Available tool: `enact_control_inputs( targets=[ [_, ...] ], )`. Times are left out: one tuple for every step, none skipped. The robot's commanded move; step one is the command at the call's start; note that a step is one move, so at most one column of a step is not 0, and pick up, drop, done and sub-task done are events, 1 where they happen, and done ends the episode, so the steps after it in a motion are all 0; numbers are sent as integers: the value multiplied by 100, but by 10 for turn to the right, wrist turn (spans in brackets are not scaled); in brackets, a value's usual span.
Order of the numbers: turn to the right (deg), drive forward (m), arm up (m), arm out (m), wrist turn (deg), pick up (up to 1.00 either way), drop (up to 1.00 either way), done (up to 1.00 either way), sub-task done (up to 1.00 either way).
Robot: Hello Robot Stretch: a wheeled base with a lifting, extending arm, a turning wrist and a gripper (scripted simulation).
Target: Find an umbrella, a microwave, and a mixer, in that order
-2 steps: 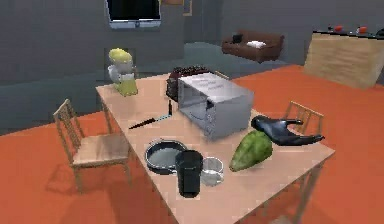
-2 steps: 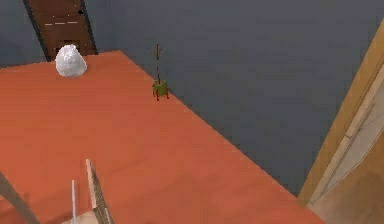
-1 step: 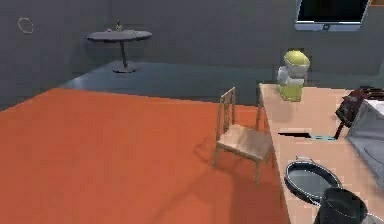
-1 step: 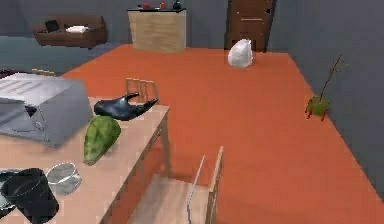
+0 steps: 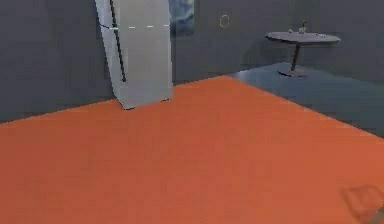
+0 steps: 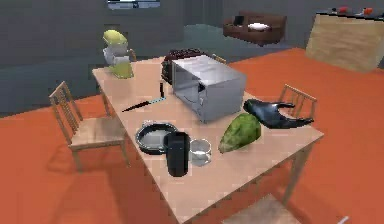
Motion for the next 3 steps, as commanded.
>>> enact_control_inputs(
  targets=[
    [-450,0,0,0,0,0,0,0,0],
    [-360,0,0,0,0,0,0,0,0],
    [0,10,0,0,0,0,0,0,0]
  ],
)
